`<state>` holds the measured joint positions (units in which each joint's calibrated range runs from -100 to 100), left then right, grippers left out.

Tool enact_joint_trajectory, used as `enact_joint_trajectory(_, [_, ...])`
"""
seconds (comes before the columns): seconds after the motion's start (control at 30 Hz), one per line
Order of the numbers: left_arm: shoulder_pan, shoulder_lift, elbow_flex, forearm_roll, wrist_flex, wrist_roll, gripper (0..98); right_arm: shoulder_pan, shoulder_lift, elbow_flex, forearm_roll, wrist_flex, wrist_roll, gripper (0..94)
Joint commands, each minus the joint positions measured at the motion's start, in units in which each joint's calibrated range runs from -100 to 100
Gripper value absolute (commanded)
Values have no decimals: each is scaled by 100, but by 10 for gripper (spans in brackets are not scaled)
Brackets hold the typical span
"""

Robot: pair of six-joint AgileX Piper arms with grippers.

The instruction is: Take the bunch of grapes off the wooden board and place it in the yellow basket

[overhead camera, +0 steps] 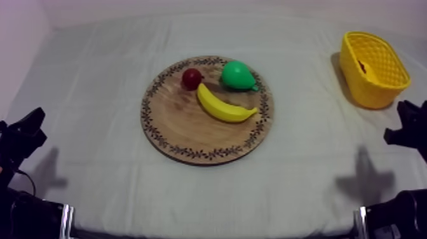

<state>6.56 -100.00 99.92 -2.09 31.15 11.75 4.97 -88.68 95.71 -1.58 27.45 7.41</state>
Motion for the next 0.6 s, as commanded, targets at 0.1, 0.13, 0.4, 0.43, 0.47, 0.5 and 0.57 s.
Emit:
enact_joint_trajectory(0.1, [-1,0,-4,1,-3,0,1,-44,-495,329,107,304,-118,10])
enact_joint_trajectory(0.13, [-1,0,-4,1,-3,0,1,-49,-559,346,120,388,-143,9])
enact_joint_trajectory(0.4, [-1,0,-4,1,-3,0,1,-104,-699,389,48,642,-292,10])
enact_joint_trajectory(0.43, [-1,0,-4,1,-3,0,1,-109,-702,391,45,649,-301,14])
enact_joint_trajectory(0.47, [-1,0,-4,1,-3,0,1,-113,-704,393,43,654,-290,18])
enact_joint_trajectory(0.5, [-1,0,-4,1,-3,0,1,-116,-705,393,42,658,-256,16])
enact_joint_trajectory(0.57, [-1,0,-4,1,-3,0,1,-119,-707,394,40,662,-119,11])
